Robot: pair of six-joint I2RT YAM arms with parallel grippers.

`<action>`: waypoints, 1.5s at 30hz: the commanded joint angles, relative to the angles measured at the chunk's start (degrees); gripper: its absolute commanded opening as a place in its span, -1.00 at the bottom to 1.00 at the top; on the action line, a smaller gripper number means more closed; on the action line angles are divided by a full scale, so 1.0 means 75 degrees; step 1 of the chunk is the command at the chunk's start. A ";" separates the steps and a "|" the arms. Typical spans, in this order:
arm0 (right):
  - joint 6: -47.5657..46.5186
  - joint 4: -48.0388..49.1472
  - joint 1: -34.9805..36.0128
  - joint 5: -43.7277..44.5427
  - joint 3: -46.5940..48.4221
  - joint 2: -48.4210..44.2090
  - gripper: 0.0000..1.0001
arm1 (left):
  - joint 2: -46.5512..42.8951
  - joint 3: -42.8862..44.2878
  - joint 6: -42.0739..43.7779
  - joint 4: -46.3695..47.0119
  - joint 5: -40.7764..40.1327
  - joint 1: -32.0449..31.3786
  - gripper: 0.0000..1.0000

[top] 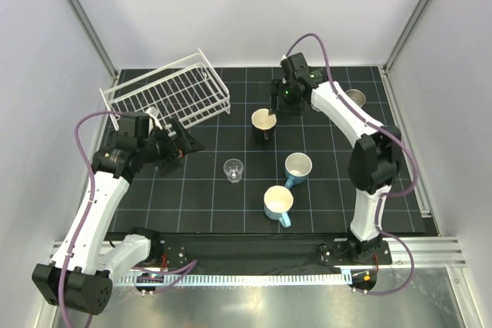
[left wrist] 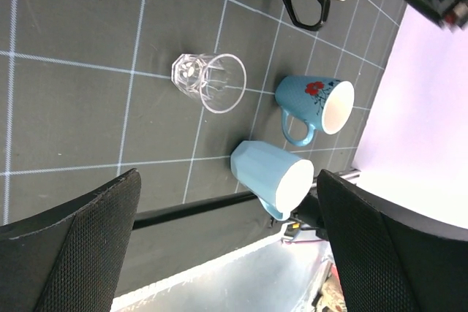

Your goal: Load the cups into the dish rack

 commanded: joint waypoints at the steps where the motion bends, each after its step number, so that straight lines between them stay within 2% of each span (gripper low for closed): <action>1: -0.0048 0.0062 0.0045 0.0141 0.0786 0.0411 0.31 | -0.0155 0.0064 -0.0054 -0.0007 0.0289 0.0046 0.99; 7: 0.0011 0.0084 0.0127 0.0070 0.1010 0.1091 0.10 | 0.0090 0.0028 -0.0243 0.0146 0.0522 0.0105 0.99; 10: 0.0046 0.0108 0.0186 0.0164 0.1033 0.1267 0.08 | 0.0383 0.0238 -0.0009 0.0040 0.0757 0.0105 0.99; 15: 0.0023 0.0097 0.0314 0.0234 0.0987 0.1467 -0.02 | 0.0676 0.0450 0.0144 0.0215 0.1272 0.0093 0.62; 18: 0.0058 0.0143 0.0315 0.0246 0.0940 0.1514 -0.11 | 0.0794 0.0532 0.0109 0.0321 0.1413 0.0105 0.60; 21: 0.0070 0.0202 0.0315 0.0504 0.0846 0.1526 -0.27 | 0.0876 0.0556 0.0097 0.0391 0.1647 0.0105 0.69; 22: 0.0070 0.0202 0.0315 0.0516 0.0823 0.1549 -0.41 | 0.0876 0.0567 0.0085 0.0415 0.1683 0.0105 0.70; 27: 0.0105 0.0225 0.0326 0.0586 0.0799 0.1480 -0.86 | 0.0946 0.0743 -0.0008 0.0356 0.1507 0.0105 0.78; 28: 0.0128 0.0237 0.0326 0.0598 0.0822 0.1432 -0.92 | 0.1004 0.0767 -0.0020 0.0368 0.1565 0.0093 0.78; 30: 0.0117 0.0214 0.0326 0.0633 0.0857 0.1327 -0.92 | 0.1040 0.0860 -0.0044 0.0415 0.1682 0.0105 0.78; 34: 0.0152 0.0167 0.0326 0.0377 0.0893 0.0557 -0.92 | 0.1110 0.0954 -0.0312 0.0940 0.2150 0.0105 0.73; 38: 0.0245 0.0752 0.0326 -0.0771 0.0320 -0.0570 -0.92 | 0.1251 0.1048 -0.0781 0.1515 0.2725 0.0070 0.68; 43: 0.0631 0.1770 0.0256 -0.2072 -0.0849 -0.2046 -0.92 | 0.1426 0.1177 -0.1531 0.3225 0.2995 -0.0667 0.65; 45: 0.1179 0.2785 0.0151 -0.2764 -0.1471 -0.2960 -0.92 | 0.1578 0.1247 -0.1962 0.4042 0.3030 -0.1216 0.64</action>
